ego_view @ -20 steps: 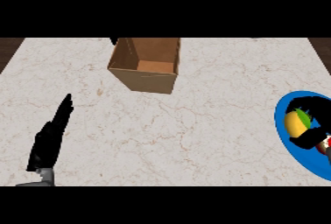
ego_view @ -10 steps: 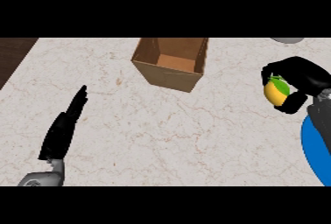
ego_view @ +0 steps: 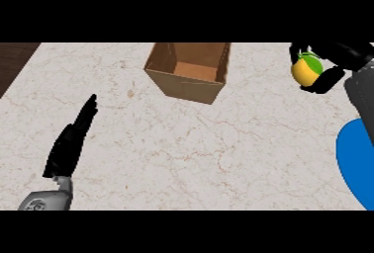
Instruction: Pick the lemon from the plate and place it in the cardboard box
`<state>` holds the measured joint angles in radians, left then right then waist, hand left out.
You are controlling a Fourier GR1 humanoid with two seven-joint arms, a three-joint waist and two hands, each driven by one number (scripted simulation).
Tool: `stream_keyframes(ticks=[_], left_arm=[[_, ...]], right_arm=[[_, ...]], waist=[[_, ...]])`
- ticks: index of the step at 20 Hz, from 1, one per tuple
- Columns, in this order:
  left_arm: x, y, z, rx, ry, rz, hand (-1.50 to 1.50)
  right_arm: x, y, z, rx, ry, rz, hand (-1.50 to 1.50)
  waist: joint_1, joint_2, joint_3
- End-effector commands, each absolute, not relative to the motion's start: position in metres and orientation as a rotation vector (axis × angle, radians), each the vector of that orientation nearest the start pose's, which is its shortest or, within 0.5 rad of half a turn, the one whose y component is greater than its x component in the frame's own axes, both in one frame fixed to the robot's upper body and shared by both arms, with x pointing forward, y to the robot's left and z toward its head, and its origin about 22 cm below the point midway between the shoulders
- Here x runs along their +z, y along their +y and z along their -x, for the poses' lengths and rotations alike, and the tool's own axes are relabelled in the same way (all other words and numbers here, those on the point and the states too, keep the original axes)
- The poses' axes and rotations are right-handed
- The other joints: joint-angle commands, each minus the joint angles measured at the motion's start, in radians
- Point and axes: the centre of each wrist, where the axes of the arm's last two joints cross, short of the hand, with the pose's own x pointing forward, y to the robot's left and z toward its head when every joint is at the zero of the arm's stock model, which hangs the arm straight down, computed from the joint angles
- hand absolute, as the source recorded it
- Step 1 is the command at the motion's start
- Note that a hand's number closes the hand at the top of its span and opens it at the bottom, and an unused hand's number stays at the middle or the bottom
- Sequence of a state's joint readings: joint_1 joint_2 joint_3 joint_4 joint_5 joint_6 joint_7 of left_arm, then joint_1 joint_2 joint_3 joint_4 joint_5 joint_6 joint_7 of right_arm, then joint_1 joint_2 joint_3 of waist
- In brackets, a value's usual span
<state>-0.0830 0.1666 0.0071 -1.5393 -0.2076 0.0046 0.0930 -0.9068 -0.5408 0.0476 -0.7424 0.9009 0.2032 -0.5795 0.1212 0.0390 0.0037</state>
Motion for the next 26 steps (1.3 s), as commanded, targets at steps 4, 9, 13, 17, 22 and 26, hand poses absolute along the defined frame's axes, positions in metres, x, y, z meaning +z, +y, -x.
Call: stream_keyframes(ticks=[4, 9, 13, 17, 22, 26], left_arm=[[0.015, 0.265, -0.261, -0.263, -1.489, -0.305, 0.00], [0.029, 0.268, -0.262, -0.249, -1.493, -0.337, 0.00], [0.007, 0.270, -0.255, -0.258, -1.464, -0.330, 0.00], [0.012, 0.265, -0.250, -0.250, -1.481, -0.354, 0.00], [0.007, 0.264, -0.257, -0.247, -1.479, -0.341, 0.00], [0.008, 0.275, -0.251, -0.248, -1.469, -0.342, 0.00]], right_arm=[[0.208, -0.286, -0.458, 1.320, -2.000, 0.246, 1.50], [0.223, -0.282, -0.467, 1.300, -2.077, 0.031, 1.50], [0.229, -0.223, -0.478, 1.284, -2.107, -0.036, 1.50], [0.256, -0.206, -0.482, 1.319, -2.074, -0.048, 1.50], [0.258, -0.151, -0.483, 1.345, -2.044, -0.041, 1.50], [0.232, -0.119, -0.481, 1.387, -1.995, -0.022, 1.50]], waist=[[-0.032, -0.013, -0.002], [-0.047, -0.018, -0.002], [-0.052, -0.019, -0.004], [-0.059, -0.023, -0.004], [-0.064, -0.019, -0.005], [-0.062, -0.019, -0.005]])
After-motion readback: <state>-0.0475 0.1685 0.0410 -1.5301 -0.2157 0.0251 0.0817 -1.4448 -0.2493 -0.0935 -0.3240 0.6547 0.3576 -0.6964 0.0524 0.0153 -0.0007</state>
